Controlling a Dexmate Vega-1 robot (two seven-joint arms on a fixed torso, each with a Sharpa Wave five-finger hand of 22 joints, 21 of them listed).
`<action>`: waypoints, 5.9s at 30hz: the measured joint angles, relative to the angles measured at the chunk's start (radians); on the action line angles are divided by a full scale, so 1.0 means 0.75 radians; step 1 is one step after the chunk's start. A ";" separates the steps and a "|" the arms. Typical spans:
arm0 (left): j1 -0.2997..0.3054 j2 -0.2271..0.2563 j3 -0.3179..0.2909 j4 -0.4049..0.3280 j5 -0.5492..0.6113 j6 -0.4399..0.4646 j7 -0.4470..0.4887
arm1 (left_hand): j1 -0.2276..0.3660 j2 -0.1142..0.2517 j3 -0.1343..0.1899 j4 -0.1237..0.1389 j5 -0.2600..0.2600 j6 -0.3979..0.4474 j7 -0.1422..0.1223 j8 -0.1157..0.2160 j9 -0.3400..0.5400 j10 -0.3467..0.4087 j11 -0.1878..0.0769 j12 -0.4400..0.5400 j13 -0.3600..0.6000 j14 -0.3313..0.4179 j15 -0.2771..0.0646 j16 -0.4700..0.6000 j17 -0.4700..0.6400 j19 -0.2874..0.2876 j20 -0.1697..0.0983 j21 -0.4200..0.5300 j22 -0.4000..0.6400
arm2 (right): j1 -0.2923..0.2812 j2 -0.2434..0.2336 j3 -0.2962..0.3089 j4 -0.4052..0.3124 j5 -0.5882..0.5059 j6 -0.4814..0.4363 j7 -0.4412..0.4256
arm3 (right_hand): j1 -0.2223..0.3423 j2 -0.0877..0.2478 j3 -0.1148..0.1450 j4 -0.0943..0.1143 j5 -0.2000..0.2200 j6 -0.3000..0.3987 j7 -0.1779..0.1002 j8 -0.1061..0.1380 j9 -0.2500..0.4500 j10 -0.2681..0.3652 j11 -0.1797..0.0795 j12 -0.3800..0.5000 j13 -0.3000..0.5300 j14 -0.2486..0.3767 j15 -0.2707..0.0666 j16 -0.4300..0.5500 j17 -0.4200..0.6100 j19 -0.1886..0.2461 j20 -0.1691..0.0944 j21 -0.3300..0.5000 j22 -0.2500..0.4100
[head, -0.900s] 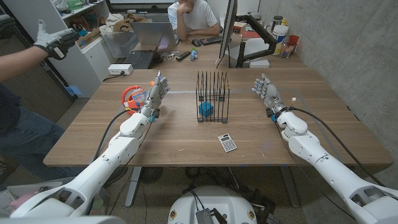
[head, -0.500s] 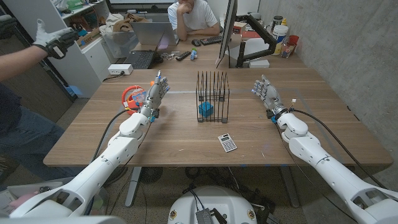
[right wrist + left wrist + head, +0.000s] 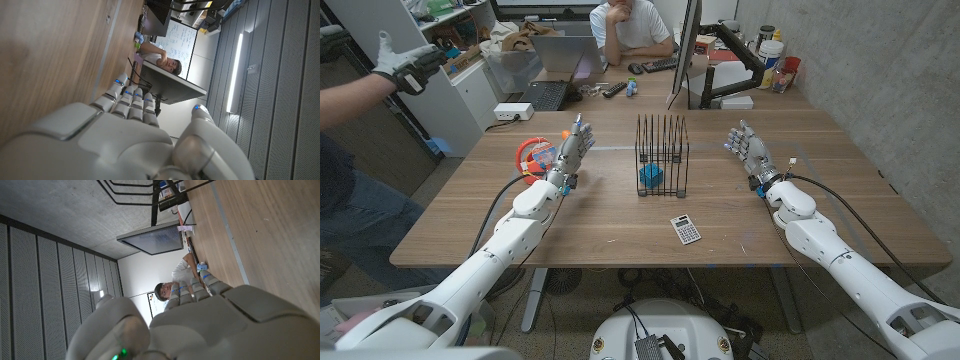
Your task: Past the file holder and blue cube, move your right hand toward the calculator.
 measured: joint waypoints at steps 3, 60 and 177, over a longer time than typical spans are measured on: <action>-0.006 0.000 0.003 0.006 0.000 0.004 -0.007 | 0.000 0.000 0.000 0.000 0.000 0.000 0.000 0.000 0.000 0.000 0.000 0.000 0.000 0.000 0.000 0.000 0.000 0.000 0.000 0.000 0.000 | -0.005 -0.004 0.000 -0.005 -0.002 0.000 -0.002 | 0.000 0.000 0.000 0.000 0.000 0.001 -0.001 0.000 0.000 0.007 -0.007 0.000 0.000 0.000 0.000 0.000 0.000 0.000 0.000 -0.001 0.000; -0.094 0.001 0.037 0.077 0.015 0.046 -0.077 | 0.023 0.023 -0.011 0.000 0.000 0.012 -0.012 0.000 0.006 0.000 0.000 0.000 0.000 -0.007 0.007 0.000 0.000 -0.029 0.009 -0.007 0.006 | -0.146 -0.123 0.061 -0.168 -0.048 0.007 -0.080 | 0.007 0.007 0.005 -0.005 0.000 0.026 -0.012 0.010 0.000 0.002 -0.002 0.000 0.000 0.000 0.000 0.000 0.000 0.005 -0.005 -0.054 0.006; -0.188 -0.018 0.106 0.084 0.075 0.147 -0.080 | 0.058 0.058 -0.029 -0.004 -0.008 0.019 -0.019 0.000 0.006 0.000 0.000 0.000 -0.001 -0.020 0.007 0.000 0.000 -0.062 0.014 -0.006 0.006 | -0.634 -0.164 0.321 -0.471 -0.469 0.587 -0.177 | 0.014 0.014 -0.019 -0.040 0.010 0.155 -0.117 0.028 0.006 0.162 -0.105 0.041 -0.001 0.131 -0.055 0.013 -0.001 0.117 -0.007 -0.108 0.006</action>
